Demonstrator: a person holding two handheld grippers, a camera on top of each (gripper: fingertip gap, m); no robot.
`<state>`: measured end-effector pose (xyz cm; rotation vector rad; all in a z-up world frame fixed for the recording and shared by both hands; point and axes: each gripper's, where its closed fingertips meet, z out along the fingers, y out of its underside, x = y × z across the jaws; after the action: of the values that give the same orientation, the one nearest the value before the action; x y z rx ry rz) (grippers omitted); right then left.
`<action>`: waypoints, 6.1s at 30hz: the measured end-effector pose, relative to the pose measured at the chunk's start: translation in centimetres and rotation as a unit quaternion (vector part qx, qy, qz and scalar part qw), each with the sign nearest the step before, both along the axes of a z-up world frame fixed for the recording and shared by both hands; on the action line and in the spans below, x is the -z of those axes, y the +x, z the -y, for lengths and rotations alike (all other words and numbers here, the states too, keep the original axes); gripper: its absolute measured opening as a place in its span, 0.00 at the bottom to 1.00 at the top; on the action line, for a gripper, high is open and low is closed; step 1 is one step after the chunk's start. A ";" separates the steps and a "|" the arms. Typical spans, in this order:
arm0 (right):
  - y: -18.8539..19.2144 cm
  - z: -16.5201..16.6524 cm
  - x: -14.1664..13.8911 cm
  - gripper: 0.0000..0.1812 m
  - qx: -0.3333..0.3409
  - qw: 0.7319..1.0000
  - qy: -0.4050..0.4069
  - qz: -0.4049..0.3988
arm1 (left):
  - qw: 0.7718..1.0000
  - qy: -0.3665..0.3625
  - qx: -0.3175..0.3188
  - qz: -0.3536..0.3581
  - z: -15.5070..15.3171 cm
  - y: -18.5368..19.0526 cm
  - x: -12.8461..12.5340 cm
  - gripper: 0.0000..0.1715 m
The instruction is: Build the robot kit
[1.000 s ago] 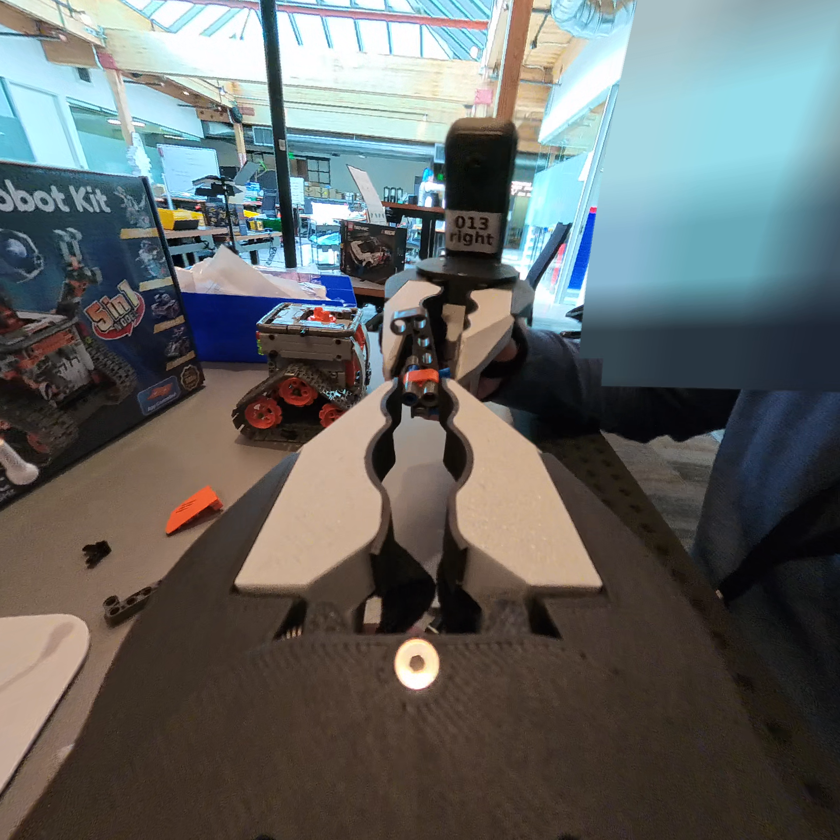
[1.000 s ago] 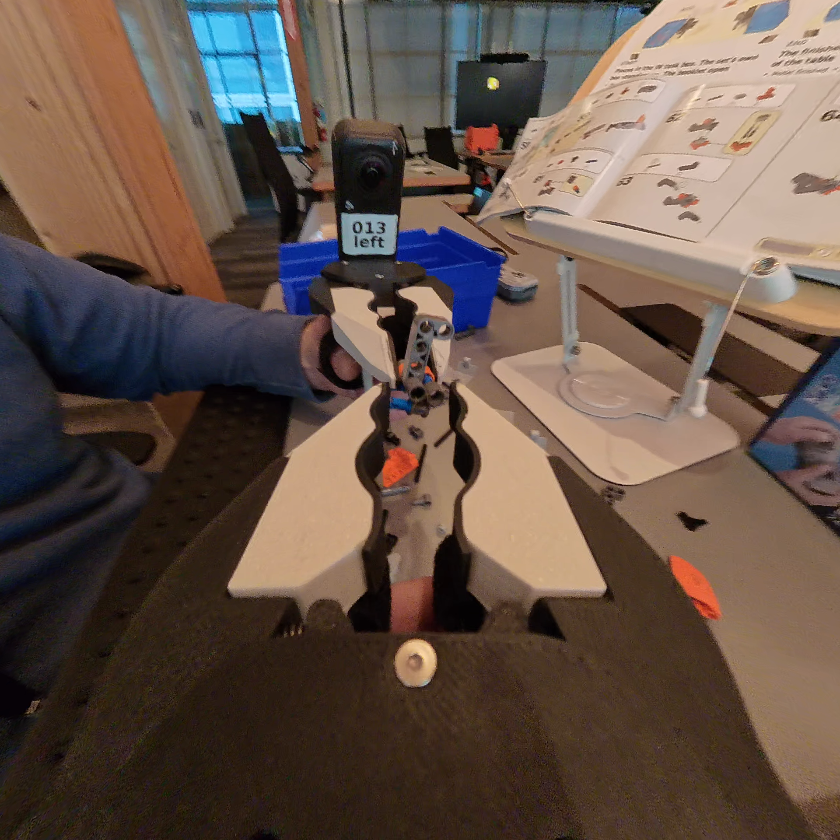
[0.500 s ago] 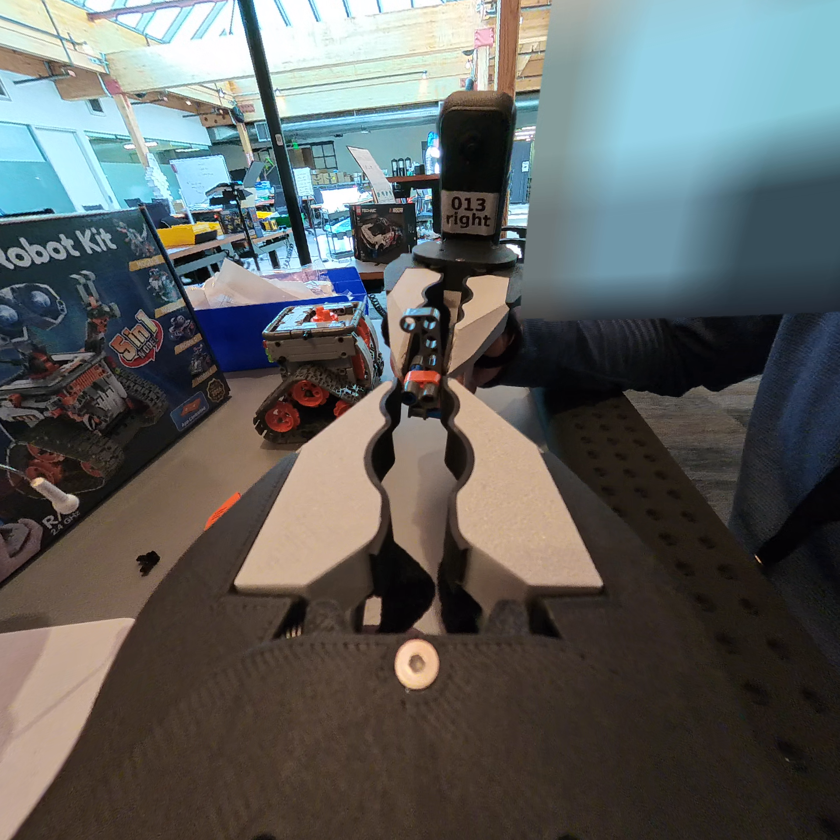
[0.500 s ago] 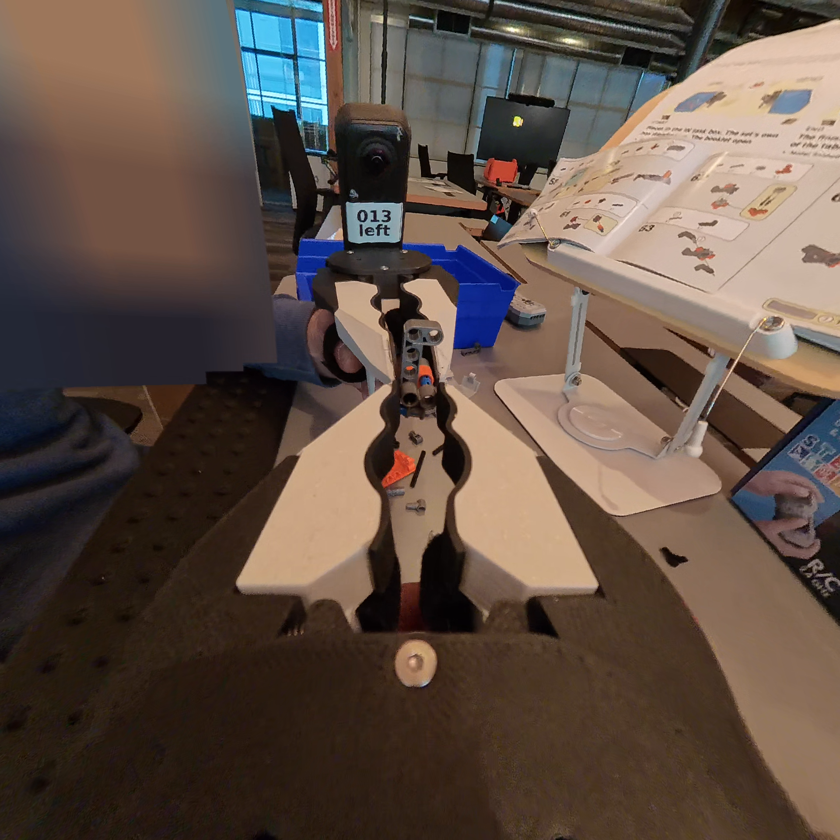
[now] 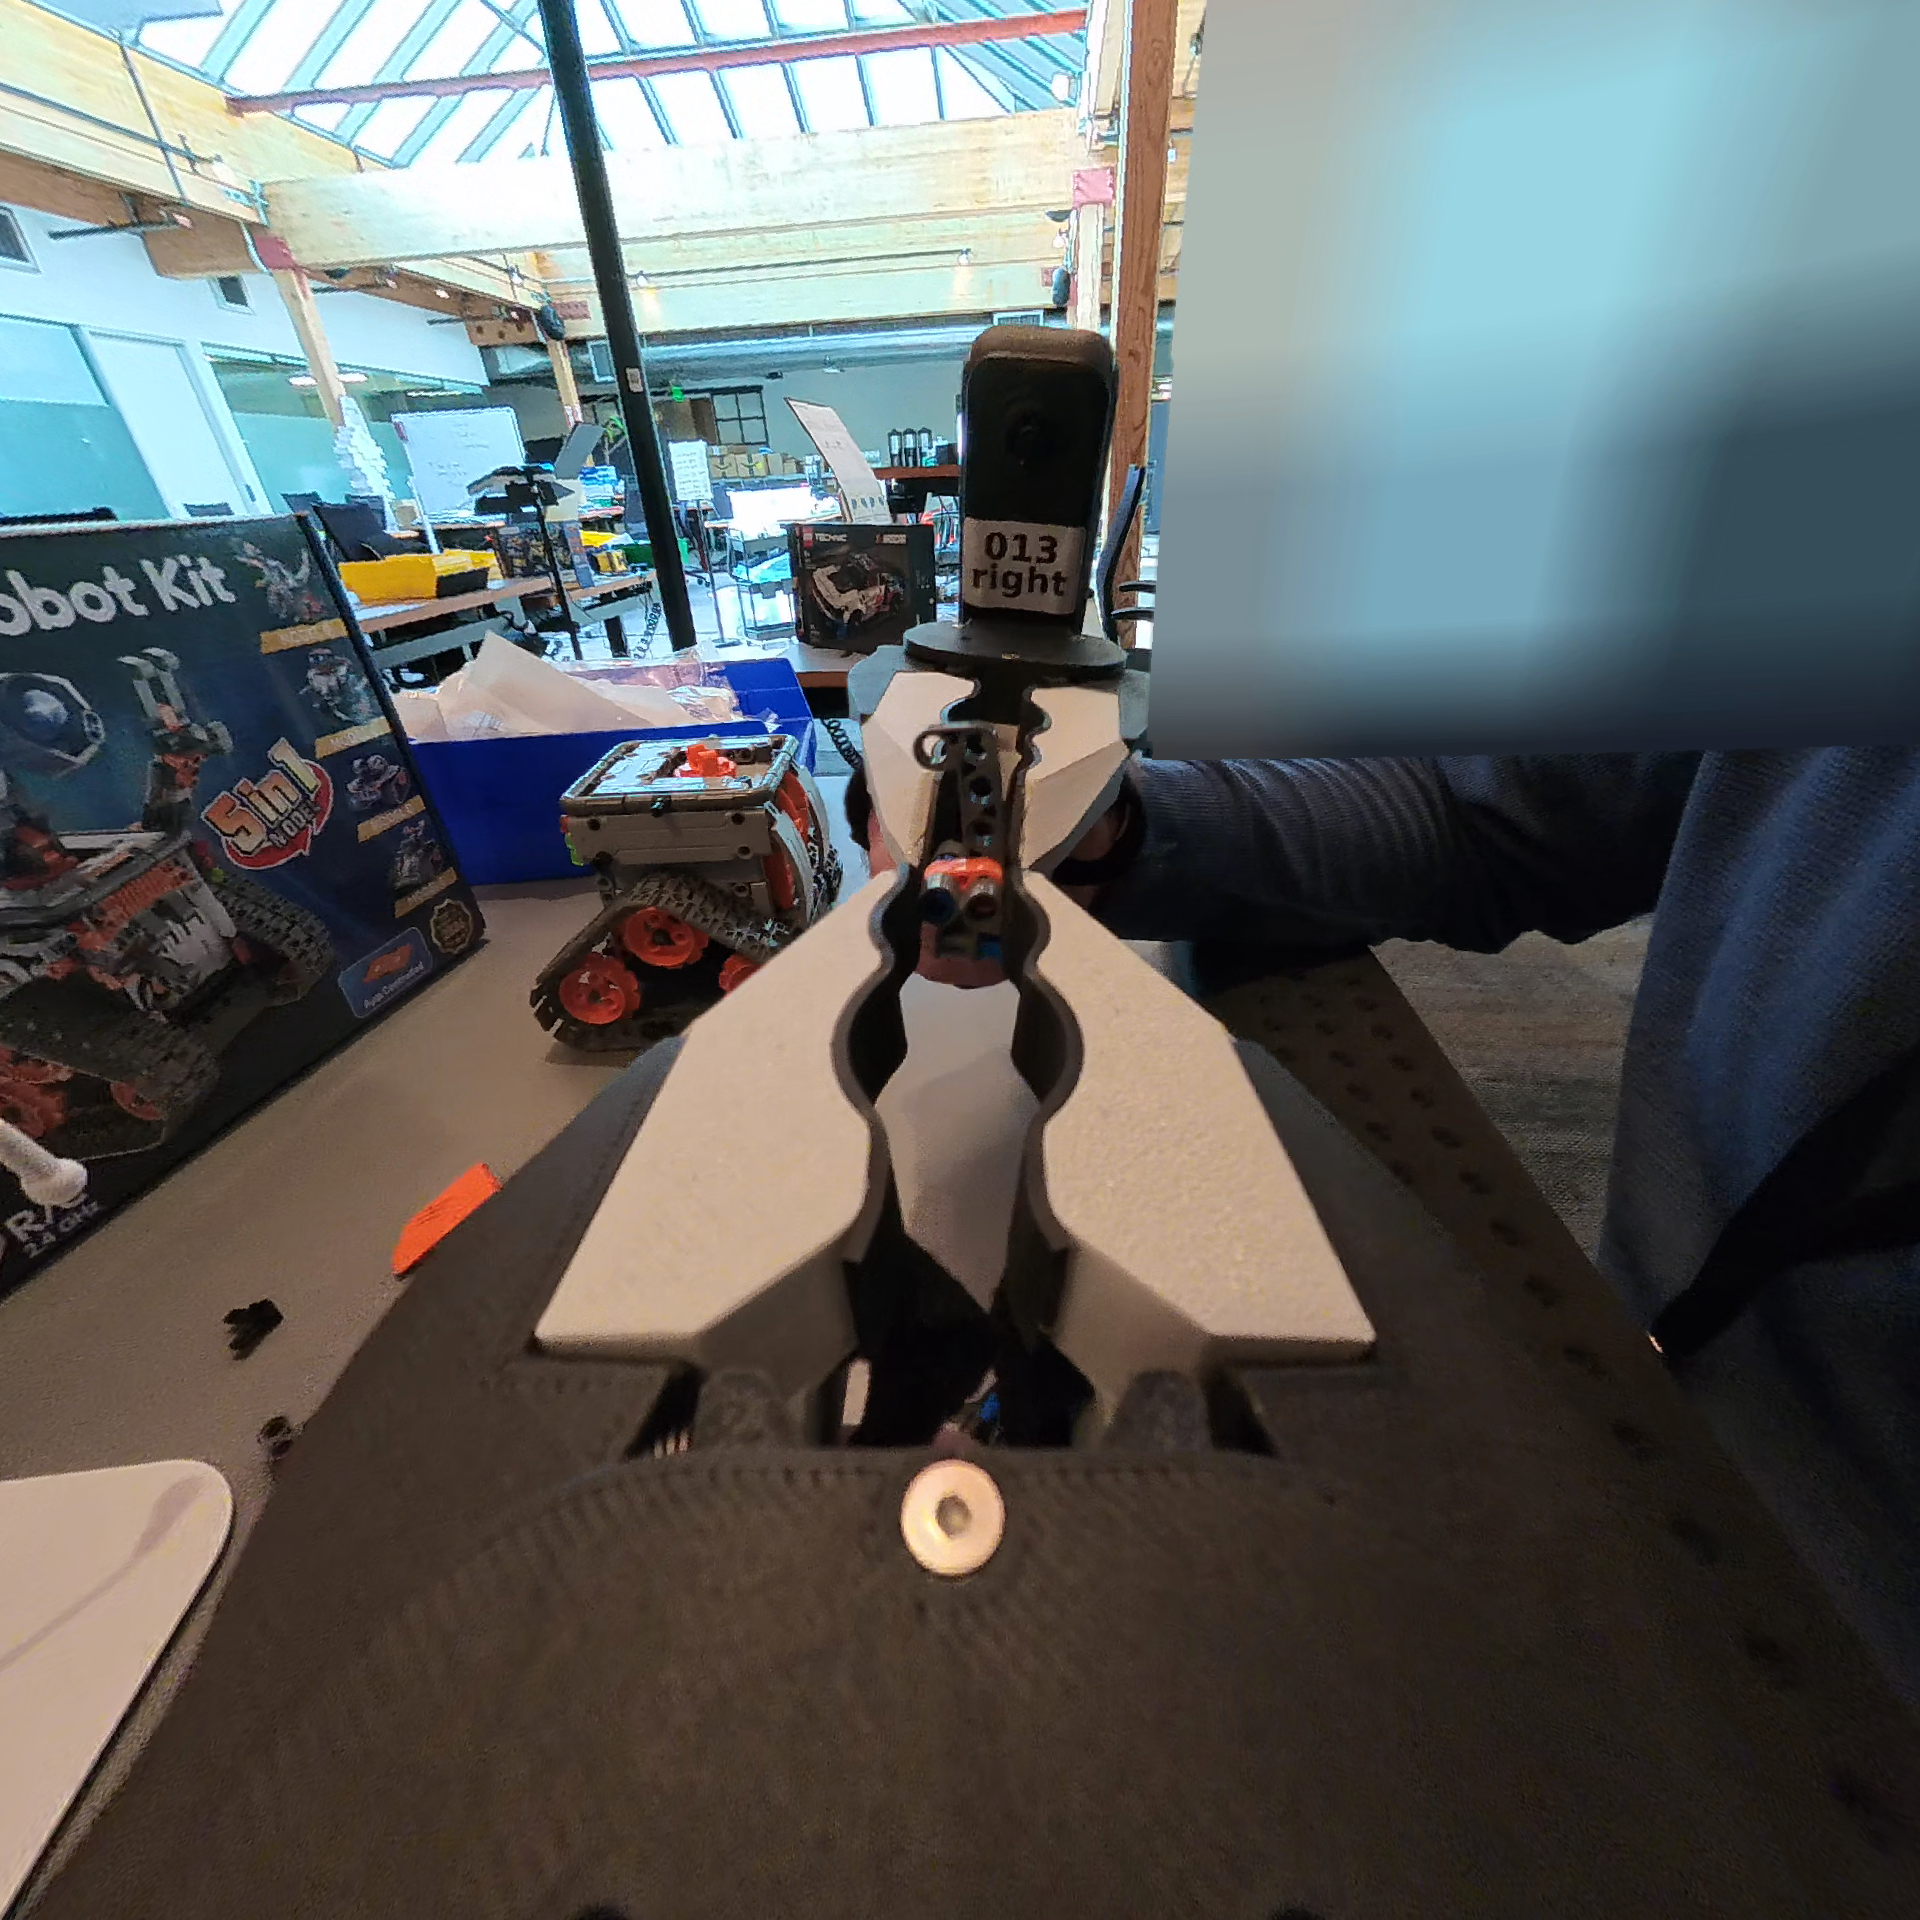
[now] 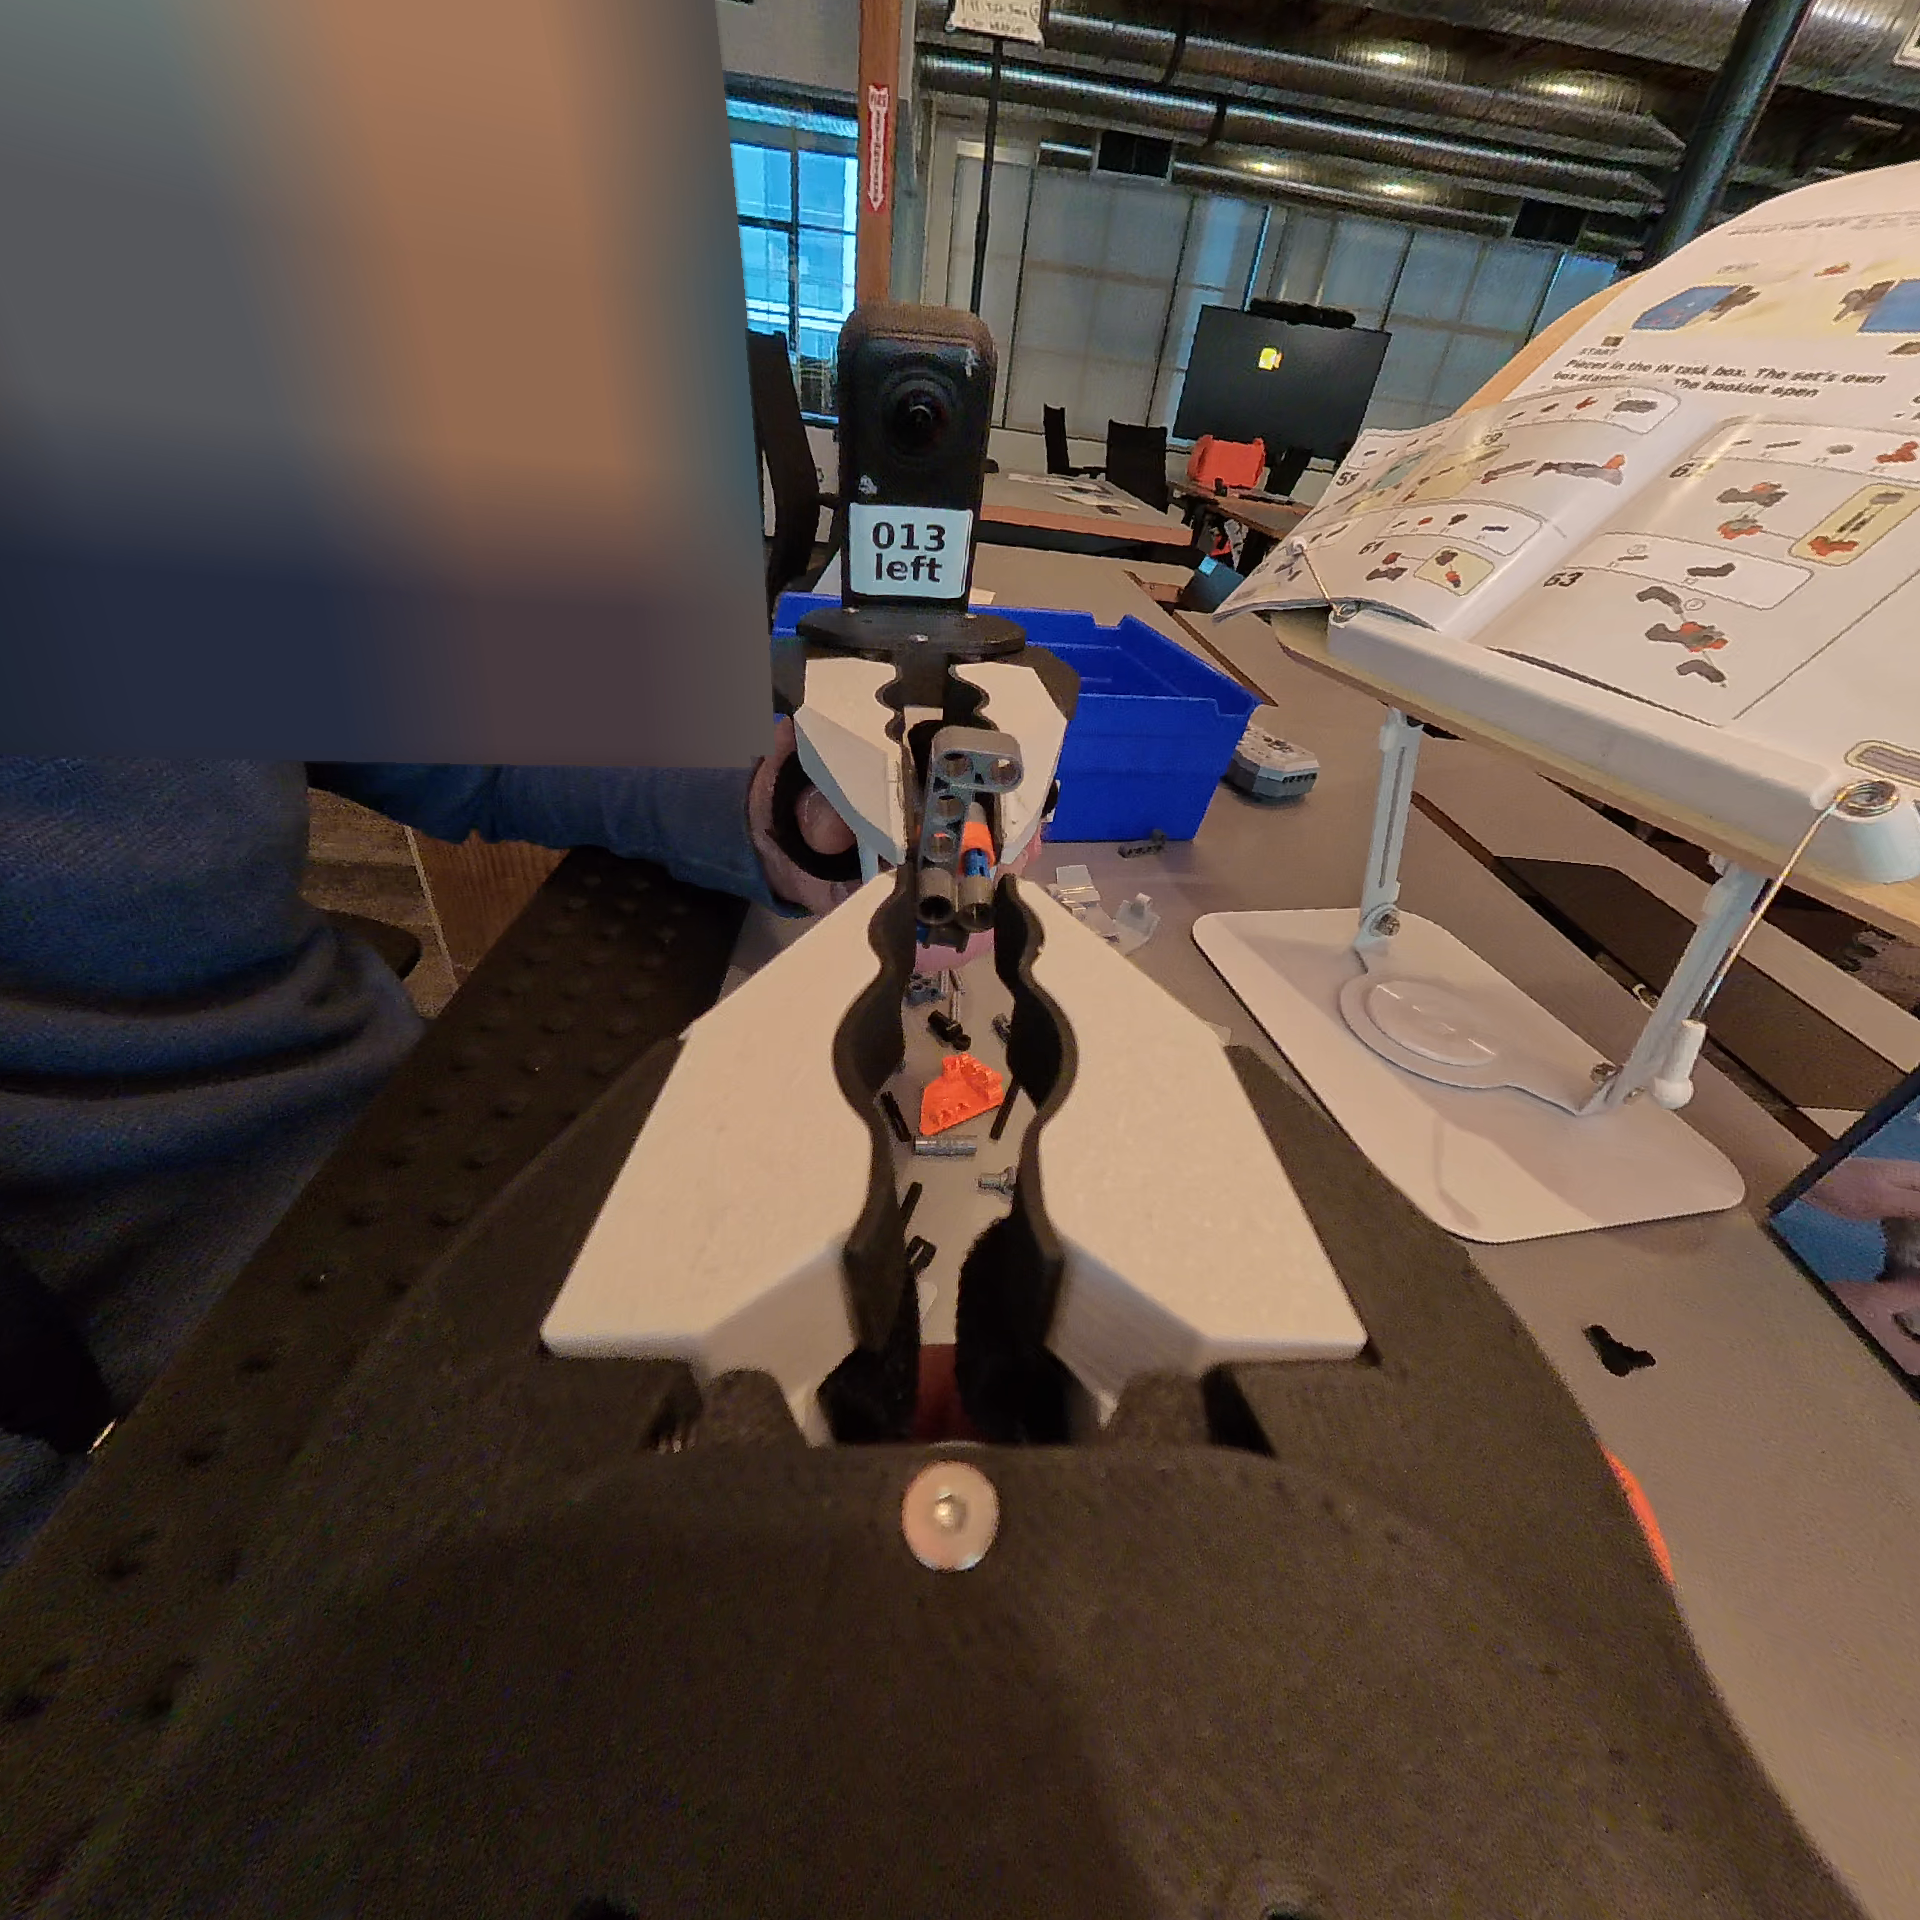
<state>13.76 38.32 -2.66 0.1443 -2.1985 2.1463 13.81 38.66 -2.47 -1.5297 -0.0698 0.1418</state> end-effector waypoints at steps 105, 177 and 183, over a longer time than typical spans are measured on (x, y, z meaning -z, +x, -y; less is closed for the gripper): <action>5.9 1.7 -0.1 0.07 0.065 0.889 0.004 -0.453 | 0.902 0.079 0.327 0.269 1.4 5.6 0.0 0.08; 2.2 -3.9 15.6 0.10 0.112 0.919 0.377 -0.004 | 0.929 -0.366 0.049 0.002 -2.0 3.3 14.3 0.08; 1.9 -3.5 15.8 0.09 0.102 0.916 0.388 -0.013 | 0.920 -0.390 0.044 0.002 -1.5 3.1 15.1 0.08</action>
<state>15.63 41.85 -18.48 -0.0248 -2.7603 1.0609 16.95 40.12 -17.61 -2.3285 0.0633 0.0969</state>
